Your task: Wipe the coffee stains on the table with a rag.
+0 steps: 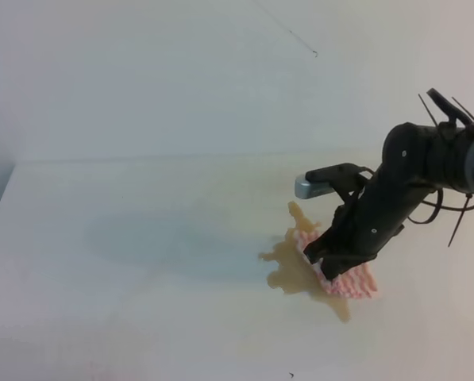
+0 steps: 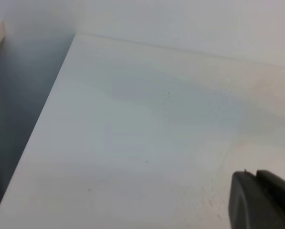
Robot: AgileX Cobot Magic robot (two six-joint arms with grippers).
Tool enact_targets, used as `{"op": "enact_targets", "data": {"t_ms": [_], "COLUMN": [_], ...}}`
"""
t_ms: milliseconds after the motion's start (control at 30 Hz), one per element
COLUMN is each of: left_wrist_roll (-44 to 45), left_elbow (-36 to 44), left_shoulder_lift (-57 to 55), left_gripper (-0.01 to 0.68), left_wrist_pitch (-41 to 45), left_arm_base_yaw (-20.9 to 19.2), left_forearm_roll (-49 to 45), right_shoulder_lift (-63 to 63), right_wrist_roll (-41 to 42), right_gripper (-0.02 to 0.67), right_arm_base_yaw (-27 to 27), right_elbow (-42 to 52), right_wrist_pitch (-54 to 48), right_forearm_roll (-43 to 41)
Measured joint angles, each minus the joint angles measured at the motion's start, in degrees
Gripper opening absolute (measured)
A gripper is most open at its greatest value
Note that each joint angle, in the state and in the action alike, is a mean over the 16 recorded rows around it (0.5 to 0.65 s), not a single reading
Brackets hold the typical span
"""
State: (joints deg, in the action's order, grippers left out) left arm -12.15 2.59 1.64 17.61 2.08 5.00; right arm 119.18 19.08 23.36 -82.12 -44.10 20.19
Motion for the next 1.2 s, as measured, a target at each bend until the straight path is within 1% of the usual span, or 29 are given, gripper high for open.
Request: {"op": "enact_targets", "data": {"t_ms": [133,267,533,700,900,1200], "left_wrist_roll": [0.0,0.0,0.0,0.0,0.0,0.0], "left_elbow": [0.0,0.0,0.0,0.0,0.0,0.0], "left_shoulder_lift": [0.0,0.0,0.0,0.0,0.0,0.0], "left_gripper": [0.001,0.001,0.001,0.001,0.001,0.001], "left_wrist_pitch": [0.0,0.0,0.0,0.0,0.0,0.0], "left_arm_base_yaw": [0.0,0.0,0.0,0.0,0.0,0.0], "left_forearm_roll": [0.0,0.0,0.0,0.0,0.0,0.0], "right_shoulder_lift": [-1.7,-4.9,-14.4,-18.0,-17.2,-10.9], "right_wrist_roll": [-0.2,-0.2,-0.1,0.0,1.2,5.9], "right_gripper": [0.020,0.020,0.018,0.018,0.018,0.019], "right_arm_base_yaw": [-0.2,-0.2,-0.2,-0.1,0.7,3.1], "right_elbow": [0.4,2.9,14.1,21.4,25.8,25.1], "right_wrist_pitch": [0.4,1.7,7.5,11.1,14.3,16.5], "right_forearm_roll": [-0.3,-0.7,-0.7,0.0,2.8,10.7]}}
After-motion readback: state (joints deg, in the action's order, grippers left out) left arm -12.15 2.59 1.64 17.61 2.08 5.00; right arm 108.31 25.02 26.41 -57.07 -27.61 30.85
